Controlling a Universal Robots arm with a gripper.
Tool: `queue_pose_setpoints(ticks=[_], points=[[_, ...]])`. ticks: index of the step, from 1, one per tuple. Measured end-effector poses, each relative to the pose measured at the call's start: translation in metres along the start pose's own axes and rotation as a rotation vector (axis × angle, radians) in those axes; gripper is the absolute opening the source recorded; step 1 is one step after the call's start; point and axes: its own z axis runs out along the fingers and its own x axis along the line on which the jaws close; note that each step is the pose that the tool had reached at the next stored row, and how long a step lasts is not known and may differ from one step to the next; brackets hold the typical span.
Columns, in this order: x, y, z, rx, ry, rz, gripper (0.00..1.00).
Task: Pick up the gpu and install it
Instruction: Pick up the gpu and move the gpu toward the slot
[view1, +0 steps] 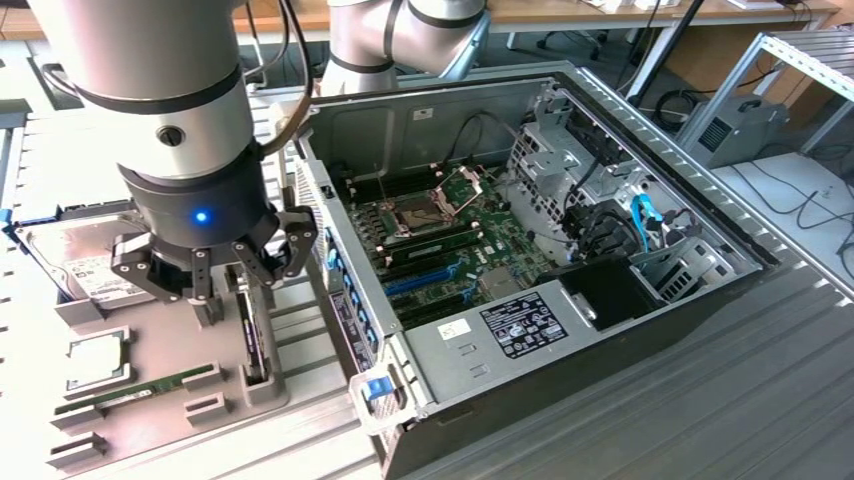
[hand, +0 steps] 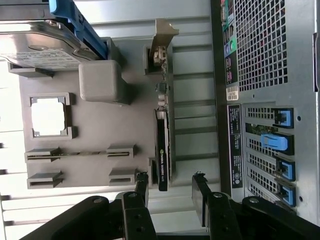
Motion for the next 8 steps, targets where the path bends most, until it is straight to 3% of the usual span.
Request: queue_pose_setpoints(ticks=[8], points=[[-0.0005, 0.0002, 0.0023, 0.0004, -0.0001, 0.000, 0.48]])
